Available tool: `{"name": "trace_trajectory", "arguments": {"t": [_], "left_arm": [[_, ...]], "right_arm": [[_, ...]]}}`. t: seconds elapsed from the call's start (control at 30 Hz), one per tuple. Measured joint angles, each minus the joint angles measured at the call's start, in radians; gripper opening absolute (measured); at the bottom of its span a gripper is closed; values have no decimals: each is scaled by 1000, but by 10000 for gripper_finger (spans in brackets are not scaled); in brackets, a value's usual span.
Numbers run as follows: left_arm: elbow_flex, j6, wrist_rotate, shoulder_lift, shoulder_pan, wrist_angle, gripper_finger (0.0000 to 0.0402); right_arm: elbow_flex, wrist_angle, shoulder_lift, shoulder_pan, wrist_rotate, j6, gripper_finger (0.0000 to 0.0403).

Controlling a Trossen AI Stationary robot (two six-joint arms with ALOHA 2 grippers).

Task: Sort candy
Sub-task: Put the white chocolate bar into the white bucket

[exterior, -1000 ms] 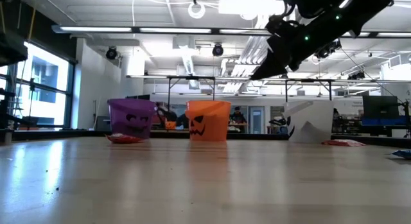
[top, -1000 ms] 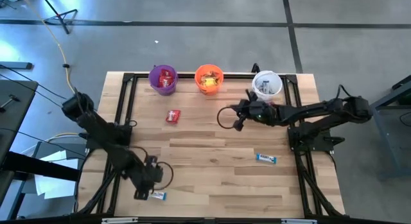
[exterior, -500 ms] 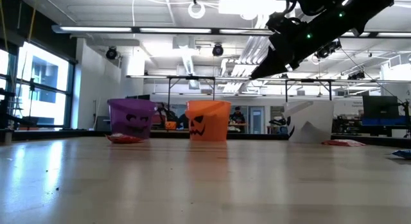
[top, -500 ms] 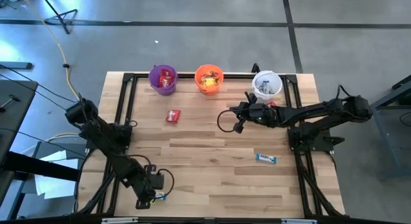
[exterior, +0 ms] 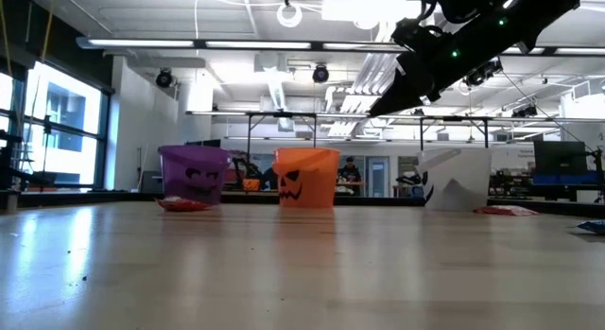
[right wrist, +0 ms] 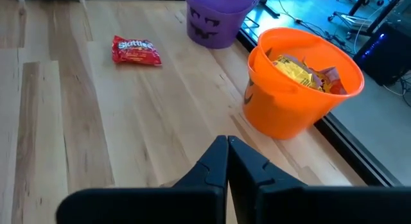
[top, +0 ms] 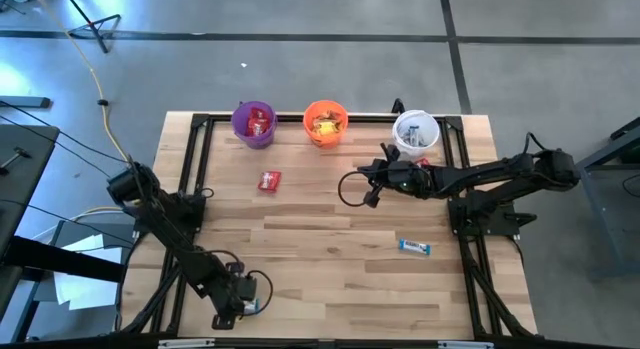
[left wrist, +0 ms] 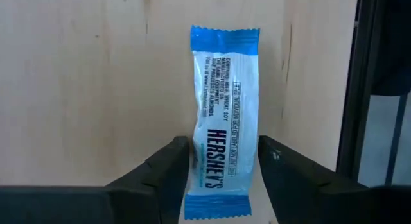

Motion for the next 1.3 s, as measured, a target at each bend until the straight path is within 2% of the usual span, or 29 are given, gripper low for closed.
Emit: {"name": "trace_trajectory", "arguments": {"t": [0.13, 0.37, 0.47, 0.57, 0.7, 0.9, 0.97, 1.07, 1.23, 1.3], "left_arm": [[42, 39, -23, 1, 2, -81, 144], [62, 119, -54, -37, 35, -185, 41], [62, 169, -53, -48, 60, -213, 11], [62, 228, -74, -62, 107, -254, 4], [62, 318, -163, -108, 202, -330, 4], [62, 462, -346, -230, 442, -438, 4], [62, 549, -392, -280, 538, -403, 4], [62, 705, -398, -332, 681, -272, 4], [64, 947, -241, -330, 883, 27, 4], [63, 1007, -136, -311, 944, 106, 4]], "right_arm": [[0, 0, 0, 0, 0, 0, 0], [0, -2, 0, 0, 0, -3, 0], [0, -3, 0, 0, 0, -3, 0], [0, -5, 0, 0, 0, -3, 0], [0, -10, 0, 0, 0, -4, 0], [0, -18, 0, 0, -1, -10, 0], [0, -17, 0, 0, 0, -21, 0], [0, -18, 0, 0, -1, -22, 0], [0, -13, 0, -3, -41, -10, 0], [0, 20, 1, 0, -66, -23, 2]]}}
